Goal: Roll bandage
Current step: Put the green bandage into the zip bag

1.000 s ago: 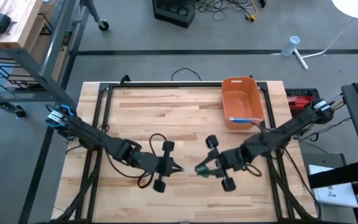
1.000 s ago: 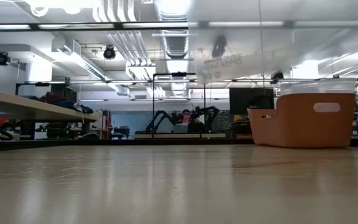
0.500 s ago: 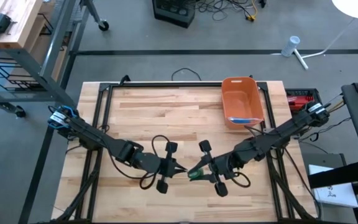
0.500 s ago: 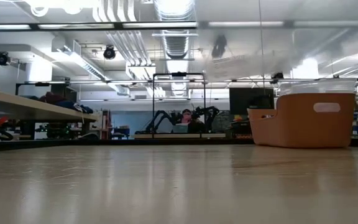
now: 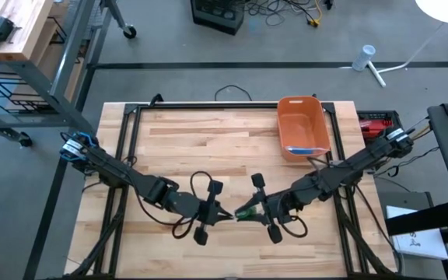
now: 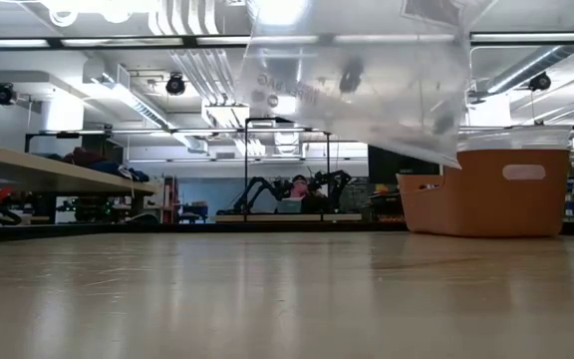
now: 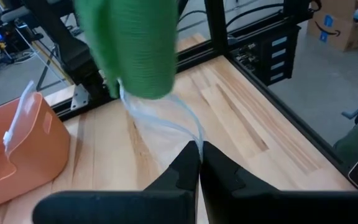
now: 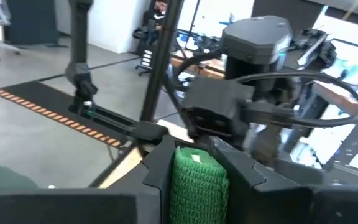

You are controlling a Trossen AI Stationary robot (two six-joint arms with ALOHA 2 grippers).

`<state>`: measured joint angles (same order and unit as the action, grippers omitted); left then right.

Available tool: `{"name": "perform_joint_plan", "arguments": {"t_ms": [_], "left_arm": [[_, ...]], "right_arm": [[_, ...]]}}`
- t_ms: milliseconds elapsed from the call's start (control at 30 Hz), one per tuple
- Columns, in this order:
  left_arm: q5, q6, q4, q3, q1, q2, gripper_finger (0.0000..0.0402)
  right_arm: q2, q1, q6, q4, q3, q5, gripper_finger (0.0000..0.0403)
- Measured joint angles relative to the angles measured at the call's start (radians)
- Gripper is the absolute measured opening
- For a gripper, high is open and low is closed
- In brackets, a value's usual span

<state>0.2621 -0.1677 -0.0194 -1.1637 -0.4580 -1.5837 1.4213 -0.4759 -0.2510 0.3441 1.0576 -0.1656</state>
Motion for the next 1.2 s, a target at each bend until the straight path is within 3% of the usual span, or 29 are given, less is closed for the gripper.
{"name": "perform_joint_plan", "arguments": {"t_ms": [333,833,1200], "left_arm": [[0.000,-0.004,-0.006,0.000,0.000,0.000,0.0000],[0.177,0.106,-0.014,0.000,0.002,0.000,0.0000],[0.199,0.051,-0.015,0.000,0.000,0.000,0.0000]], "right_arm": [[-0.004,0.000,-0.011,-0.004,0.000,-0.048,0.0095],[-0.012,-0.039,0.211,-0.013,0.002,-0.589,0.0090],[-0.005,-0.036,0.365,-0.016,0.002,-0.640,0.0092]]}}
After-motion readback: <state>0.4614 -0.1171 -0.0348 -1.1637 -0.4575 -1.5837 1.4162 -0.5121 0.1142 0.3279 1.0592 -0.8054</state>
